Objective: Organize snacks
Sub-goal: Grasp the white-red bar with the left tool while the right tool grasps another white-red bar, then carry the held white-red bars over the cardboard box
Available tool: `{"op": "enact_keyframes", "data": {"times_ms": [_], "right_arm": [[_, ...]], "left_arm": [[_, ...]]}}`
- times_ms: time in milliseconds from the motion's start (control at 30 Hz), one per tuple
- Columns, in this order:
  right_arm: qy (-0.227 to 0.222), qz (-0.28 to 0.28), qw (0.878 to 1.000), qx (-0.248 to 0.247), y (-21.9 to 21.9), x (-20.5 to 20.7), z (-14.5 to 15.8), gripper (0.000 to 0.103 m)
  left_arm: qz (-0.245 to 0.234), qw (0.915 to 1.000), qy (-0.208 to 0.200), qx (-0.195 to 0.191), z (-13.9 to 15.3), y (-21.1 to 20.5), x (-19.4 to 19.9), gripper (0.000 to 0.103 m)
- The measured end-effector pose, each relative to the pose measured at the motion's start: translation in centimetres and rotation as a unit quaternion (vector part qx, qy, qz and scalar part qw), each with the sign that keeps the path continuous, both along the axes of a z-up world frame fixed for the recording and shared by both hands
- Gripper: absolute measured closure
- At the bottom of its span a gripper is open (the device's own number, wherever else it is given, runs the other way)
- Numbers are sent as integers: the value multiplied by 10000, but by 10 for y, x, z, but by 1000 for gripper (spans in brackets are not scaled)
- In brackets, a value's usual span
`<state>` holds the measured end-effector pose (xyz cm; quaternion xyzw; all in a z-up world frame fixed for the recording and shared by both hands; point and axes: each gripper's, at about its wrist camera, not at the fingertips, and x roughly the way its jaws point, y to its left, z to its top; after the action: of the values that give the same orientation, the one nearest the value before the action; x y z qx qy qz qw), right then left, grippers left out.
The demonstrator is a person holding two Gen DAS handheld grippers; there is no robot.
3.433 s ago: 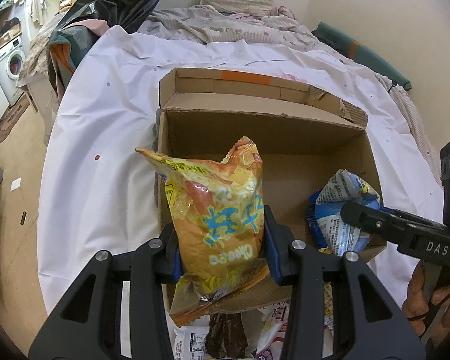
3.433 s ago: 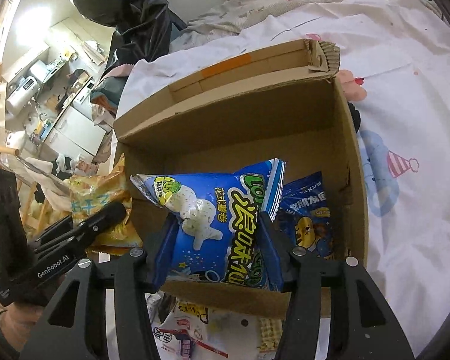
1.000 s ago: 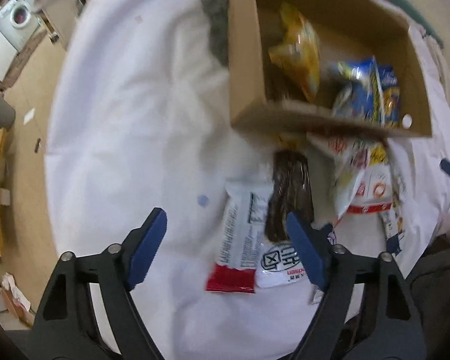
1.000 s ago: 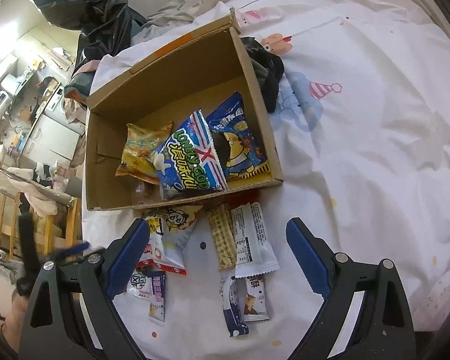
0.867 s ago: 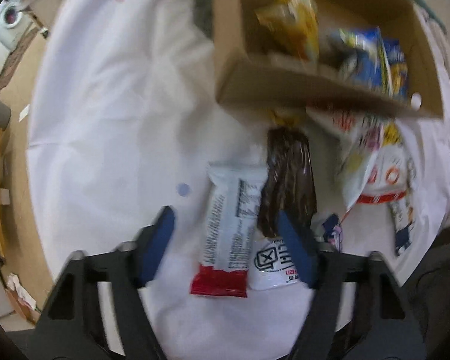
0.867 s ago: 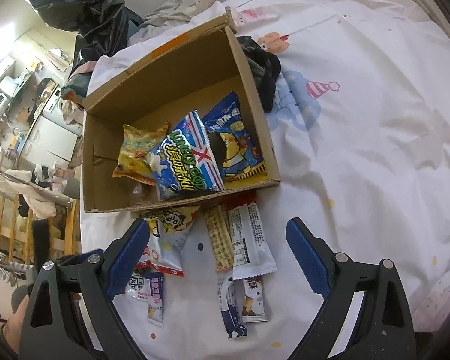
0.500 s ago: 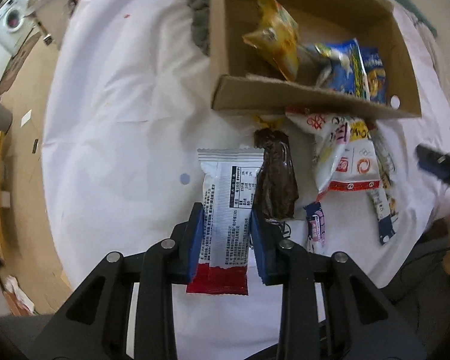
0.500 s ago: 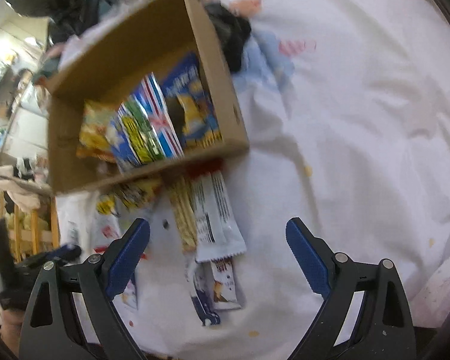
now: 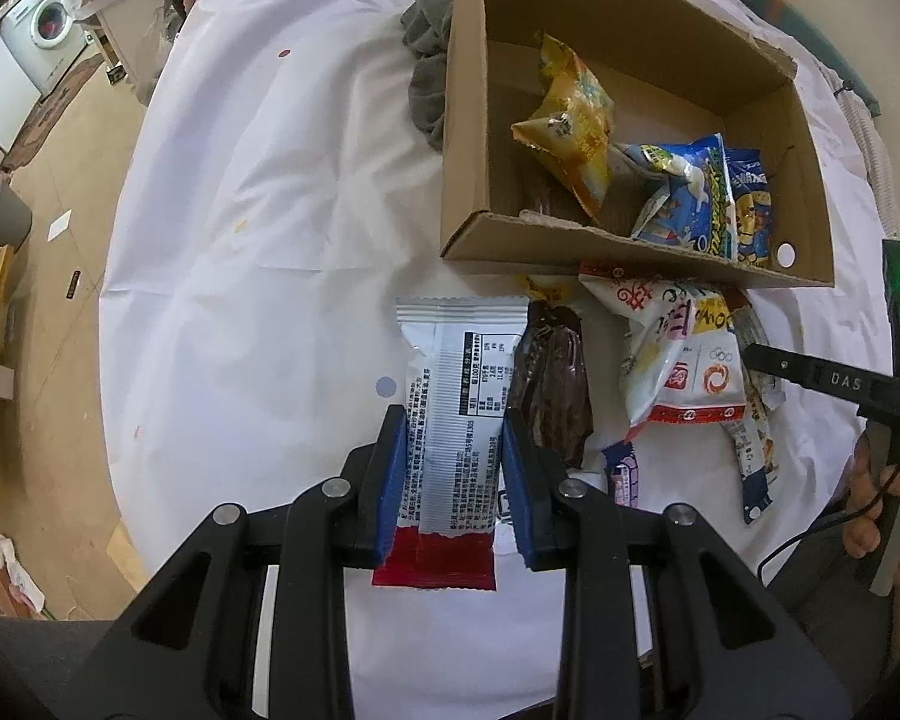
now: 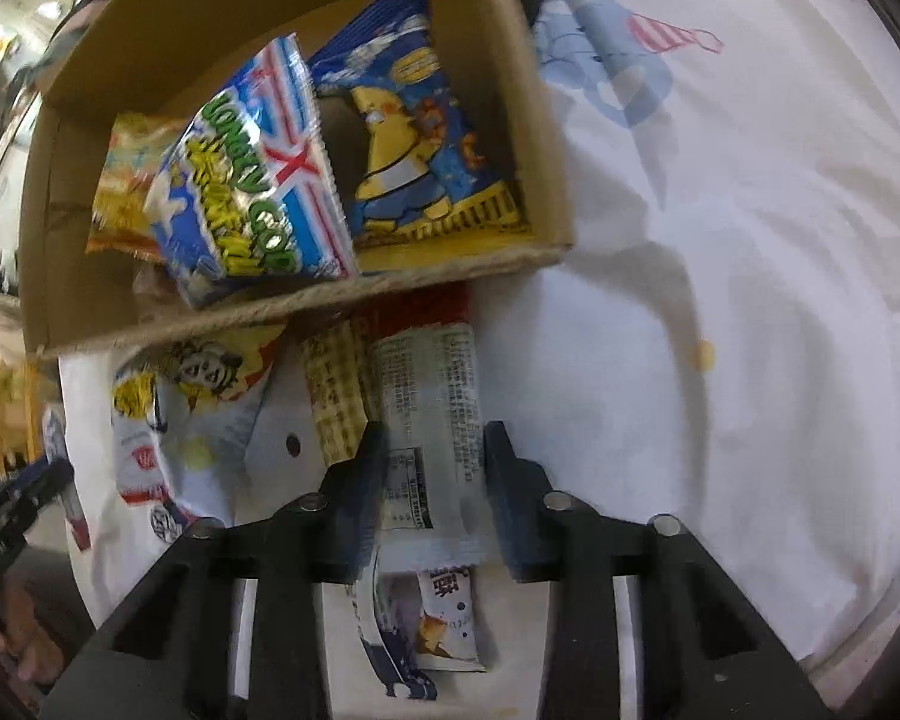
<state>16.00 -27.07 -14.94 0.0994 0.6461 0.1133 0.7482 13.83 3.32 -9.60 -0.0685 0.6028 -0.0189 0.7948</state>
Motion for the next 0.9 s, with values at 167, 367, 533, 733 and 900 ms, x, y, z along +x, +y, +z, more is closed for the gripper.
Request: {"op": "enact_keyframes", "data": {"times_ms": [167, 367, 533, 733, 900], "right_arm": [[-207, 24, 9995, 231, -5, -17, 18, 70], [-493, 61, 9971, 571, -11, -41, 42, 70], [-862, 352, 9920, 857, -2, -53, 63, 70], [-1106, 657, 9872, 945, 19, -56, 71, 70], [-1342, 907, 9784, 1284, 27, -61, 87, 70]], "left_arm": [[20, 9999, -90, 50, 3, 0, -2, 77], [95, 9997, -103, 178, 1, 1, -1, 77], [196, 9990, -203, 360, 1, 4, -2, 77], [381, 9965, -496, 550, 7, 9, -3, 77], [529, 9939, -779, 578, 20, 14, -8, 77]]}}
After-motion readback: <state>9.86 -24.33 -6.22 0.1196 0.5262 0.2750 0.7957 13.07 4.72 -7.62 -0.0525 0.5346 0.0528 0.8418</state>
